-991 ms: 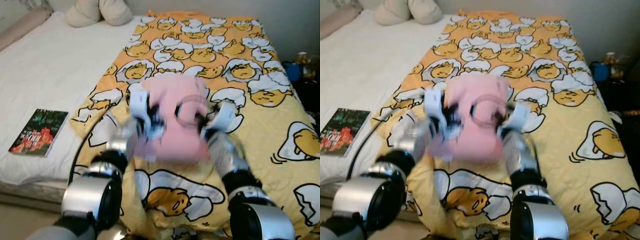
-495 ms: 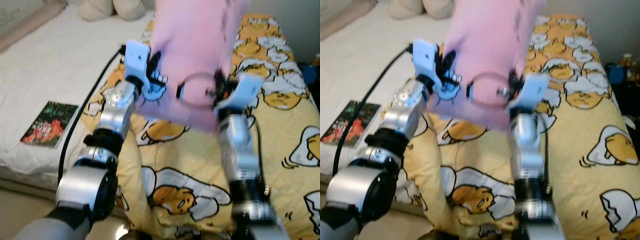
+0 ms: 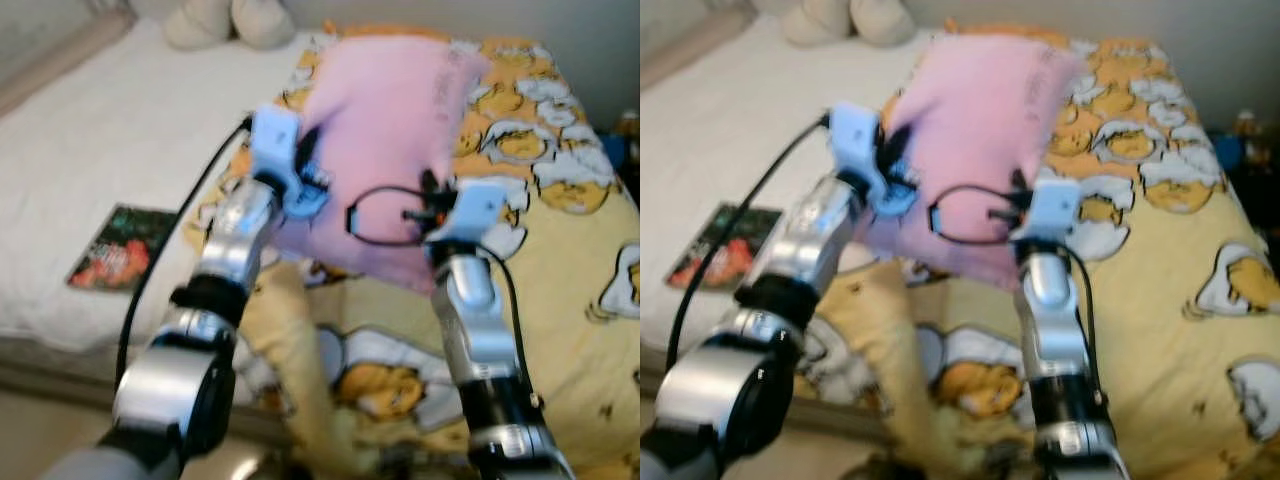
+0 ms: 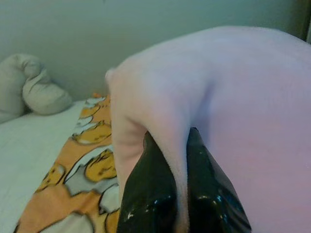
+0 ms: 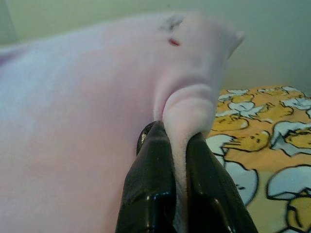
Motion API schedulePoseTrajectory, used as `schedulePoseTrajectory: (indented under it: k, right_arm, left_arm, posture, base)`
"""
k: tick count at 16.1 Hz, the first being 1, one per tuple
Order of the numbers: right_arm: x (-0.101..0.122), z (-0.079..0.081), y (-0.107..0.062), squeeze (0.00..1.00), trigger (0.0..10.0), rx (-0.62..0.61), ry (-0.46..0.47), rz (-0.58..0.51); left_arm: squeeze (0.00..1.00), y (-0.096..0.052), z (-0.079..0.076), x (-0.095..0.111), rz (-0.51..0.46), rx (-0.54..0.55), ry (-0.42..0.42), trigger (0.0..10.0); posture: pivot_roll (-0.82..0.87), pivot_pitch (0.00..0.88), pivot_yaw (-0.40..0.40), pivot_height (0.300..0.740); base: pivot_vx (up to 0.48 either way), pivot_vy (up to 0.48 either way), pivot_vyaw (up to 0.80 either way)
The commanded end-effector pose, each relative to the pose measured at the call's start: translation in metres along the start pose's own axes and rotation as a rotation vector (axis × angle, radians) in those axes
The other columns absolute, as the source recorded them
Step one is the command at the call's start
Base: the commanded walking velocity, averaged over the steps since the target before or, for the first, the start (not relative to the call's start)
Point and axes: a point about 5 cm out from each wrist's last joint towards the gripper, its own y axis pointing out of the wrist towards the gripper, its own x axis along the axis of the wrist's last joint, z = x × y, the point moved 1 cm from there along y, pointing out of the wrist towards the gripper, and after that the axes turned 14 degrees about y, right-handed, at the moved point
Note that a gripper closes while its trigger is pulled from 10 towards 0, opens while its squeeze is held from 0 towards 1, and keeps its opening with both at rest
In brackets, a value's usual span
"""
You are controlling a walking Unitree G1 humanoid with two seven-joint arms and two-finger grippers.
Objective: Clean up the room
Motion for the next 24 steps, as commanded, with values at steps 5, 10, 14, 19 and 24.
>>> schedulePoseTrajectory:
  k: [5, 10, 14, 19, 24]
  right_arm:
    - [0.004, -0.007, 0.000, 0.00, 10.0, -0.002, -0.032, -0.025]
    - [0.002, -0.007, 0.001, 0.00, 10.0, 0.017, -0.048, -0.015]
    - [-0.001, -0.006, 0.000, 0.00, 10.0, 0.030, -0.060, -0.011]
    - [-0.003, -0.008, 0.000, 0.00, 10.0, 0.029, -0.070, -0.012]
    - [-0.010, -0.005, 0.000, 0.00, 10.0, 0.049, -0.079, 0.024]
  left_arm:
    - [0.00, -0.001, 0.012, 0.001, -0.006, 0.072, -0.049, 10.0]
    - [0.00, 0.001, 0.012, 0.007, -0.035, 0.095, -0.059, 10.0]
    - [0.00, -0.001, 0.014, 0.000, -0.002, 0.080, -0.050, 10.0]
    - [0.00, 0.001, 0.012, -0.002, 0.024, 0.079, -0.083, 10.0]
    - [0.00, 0.002, 0.009, -0.002, 0.032, 0.082, -0.096, 10.0]
  posture:
    - [-0.19, 0.000, 0.083, 0.740]
    - [-0.19, 0.000, 0.074, 0.740]
    - [-0.19, 0.000, 0.075, 0.740]
    - [-0.19, 0.000, 0.073, 0.740]
    - [-0.18, 0.000, 0.051, 0.740]
  base:
    - [0.000, 0.480, 0.00]
    - [0.000, 0.480, 0.00]
    - [0.000, 0.480, 0.00]
    - [0.000, 0.480, 0.00]
    - [0.000, 0.480, 0.00]
